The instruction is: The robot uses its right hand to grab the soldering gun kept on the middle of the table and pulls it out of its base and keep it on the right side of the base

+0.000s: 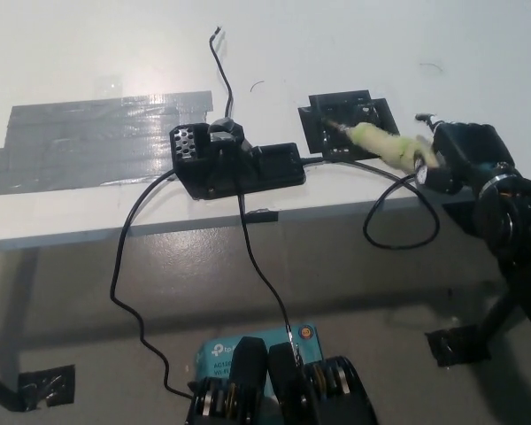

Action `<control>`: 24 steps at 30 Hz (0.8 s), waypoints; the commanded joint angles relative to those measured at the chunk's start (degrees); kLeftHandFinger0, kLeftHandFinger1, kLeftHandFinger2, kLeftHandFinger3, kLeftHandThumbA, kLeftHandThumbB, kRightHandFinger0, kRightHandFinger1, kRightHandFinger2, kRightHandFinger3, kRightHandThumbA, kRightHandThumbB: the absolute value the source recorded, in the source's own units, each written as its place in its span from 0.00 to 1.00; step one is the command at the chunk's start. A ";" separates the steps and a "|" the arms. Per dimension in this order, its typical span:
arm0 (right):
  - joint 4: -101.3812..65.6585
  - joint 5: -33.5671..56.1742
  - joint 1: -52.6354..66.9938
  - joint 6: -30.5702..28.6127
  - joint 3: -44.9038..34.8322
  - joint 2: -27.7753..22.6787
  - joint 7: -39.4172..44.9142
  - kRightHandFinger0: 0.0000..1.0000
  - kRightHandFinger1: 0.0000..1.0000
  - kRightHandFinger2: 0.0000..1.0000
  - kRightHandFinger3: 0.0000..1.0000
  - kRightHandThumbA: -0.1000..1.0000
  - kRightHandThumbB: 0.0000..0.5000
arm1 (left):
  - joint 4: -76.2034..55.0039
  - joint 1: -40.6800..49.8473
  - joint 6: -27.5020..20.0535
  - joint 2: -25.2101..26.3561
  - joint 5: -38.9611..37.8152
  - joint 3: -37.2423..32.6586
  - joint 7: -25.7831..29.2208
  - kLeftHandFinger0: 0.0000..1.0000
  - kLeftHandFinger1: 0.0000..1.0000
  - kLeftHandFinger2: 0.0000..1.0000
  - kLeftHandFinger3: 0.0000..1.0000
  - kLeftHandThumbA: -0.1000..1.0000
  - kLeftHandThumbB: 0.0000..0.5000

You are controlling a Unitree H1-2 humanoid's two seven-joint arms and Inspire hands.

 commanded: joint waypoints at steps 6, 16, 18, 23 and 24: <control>-4.87 -3.04 -2.17 2.06 2.88 -3.95 4.58 1.00 1.00 1.00 1.00 0.66 0.73 | -0.95 1.04 0.70 0.95 -0.22 0.91 -0.66 1.00 1.00 1.00 1.00 0.58 0.31; -10.59 -2.27 -1.68 1.83 2.97 -6.09 7.99 1.00 1.00 1.00 1.00 0.76 0.95 | -1.23 1.26 0.70 0.94 -0.01 1.37 -0.58 1.00 1.00 1.00 1.00 0.58 0.33; -12.40 -0.76 -1.17 1.44 1.52 -6.99 8.23 1.00 1.00 1.00 1.00 0.87 0.88 | -0.83 1.25 0.70 0.84 -0.35 1.42 -0.72 1.00 1.00 1.00 1.00 0.58 0.34; -25.41 4.62 2.98 2.87 -7.42 -10.25 8.42 1.00 1.00 1.00 1.00 0.93 0.56 | -0.42 1.17 0.70 1.04 -0.14 1.39 -0.86 1.00 1.00 1.00 1.00 0.58 0.33; -27.57 5.94 3.86 3.16 -9.50 -10.49 8.35 1.00 1.00 1.00 1.00 0.92 0.54 | -0.52 1.25 0.70 1.05 -0.09 1.48 -0.83 1.00 1.00 1.00 1.00 0.57 0.32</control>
